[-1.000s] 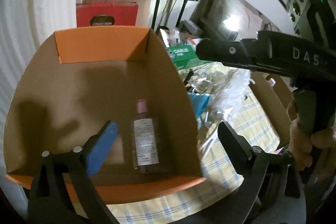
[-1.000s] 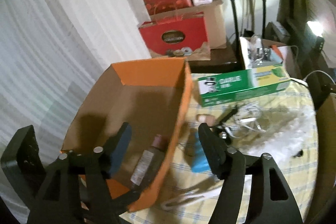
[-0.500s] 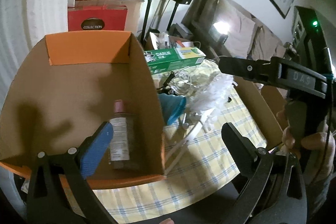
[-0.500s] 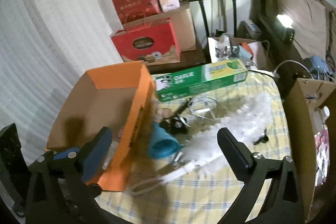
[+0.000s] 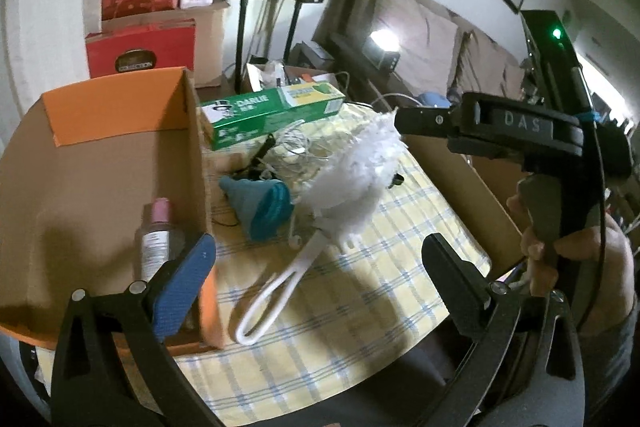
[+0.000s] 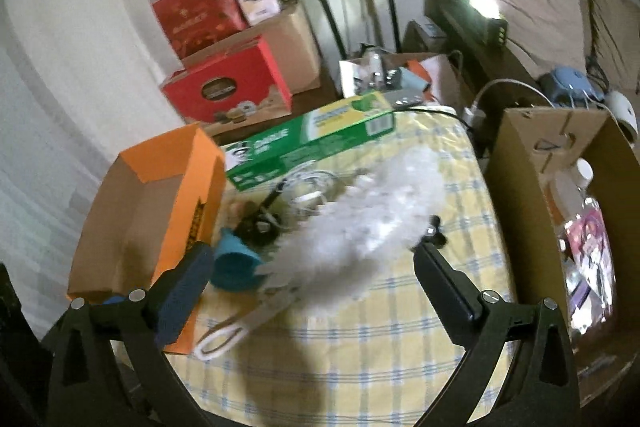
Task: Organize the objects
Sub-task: 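Withdraw the left tool from the box toward the white feather duster, then grasp the white feather duster handle with the left tool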
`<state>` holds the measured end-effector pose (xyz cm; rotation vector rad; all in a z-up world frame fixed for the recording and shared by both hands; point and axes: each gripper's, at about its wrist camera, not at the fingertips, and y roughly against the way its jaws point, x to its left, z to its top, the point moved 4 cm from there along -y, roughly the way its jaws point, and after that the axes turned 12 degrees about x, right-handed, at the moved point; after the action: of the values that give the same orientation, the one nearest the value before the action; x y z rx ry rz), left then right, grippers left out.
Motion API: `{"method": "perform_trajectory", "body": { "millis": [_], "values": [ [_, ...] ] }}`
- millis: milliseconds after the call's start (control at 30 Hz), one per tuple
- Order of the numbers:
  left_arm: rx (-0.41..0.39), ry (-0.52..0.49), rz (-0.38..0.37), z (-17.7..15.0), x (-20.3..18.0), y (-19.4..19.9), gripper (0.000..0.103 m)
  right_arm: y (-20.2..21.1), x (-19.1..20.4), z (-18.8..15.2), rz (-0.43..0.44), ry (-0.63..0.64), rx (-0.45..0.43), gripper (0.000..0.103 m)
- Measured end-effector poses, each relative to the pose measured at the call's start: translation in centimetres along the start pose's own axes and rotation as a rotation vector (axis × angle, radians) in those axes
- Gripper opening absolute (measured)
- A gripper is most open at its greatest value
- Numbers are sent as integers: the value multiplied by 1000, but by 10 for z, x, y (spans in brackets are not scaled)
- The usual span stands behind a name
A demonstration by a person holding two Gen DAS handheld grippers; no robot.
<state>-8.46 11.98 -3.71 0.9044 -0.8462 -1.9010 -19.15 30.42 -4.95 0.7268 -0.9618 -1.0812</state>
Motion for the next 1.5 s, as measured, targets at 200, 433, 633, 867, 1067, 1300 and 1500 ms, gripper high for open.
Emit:
{"method": "perform_trajectory", "body": {
  "millis": [200, 433, 633, 867, 1067, 1300, 1500],
  "values": [
    [27, -43, 13, 3, -15, -21, 103, -6, -26, 1, 7, -55, 10, 102],
    [62, -87, 18, -1, -26, -45, 103, -28, -44, -6, 78, -116, 56, 102],
    [100, -109, 22, -4, -28, -63, 96, -48, -48, -13, 160, -141, 102, 97],
    [131, -127, 37, -3, -32, -78, 83, -70, -48, -14, 235, -171, 151, 85],
    [162, -132, 61, -1, -31, -95, 75, -80, -44, -10, 281, -177, 167, 81],
    [196, -109, 78, 2, -24, -116, 75, -92, -50, -4, 296, -223, 176, 80],
    [220, -88, 87, 2, -15, -131, 73, -104, -54, 1, 312, -255, 183, 80]
  ]
}}
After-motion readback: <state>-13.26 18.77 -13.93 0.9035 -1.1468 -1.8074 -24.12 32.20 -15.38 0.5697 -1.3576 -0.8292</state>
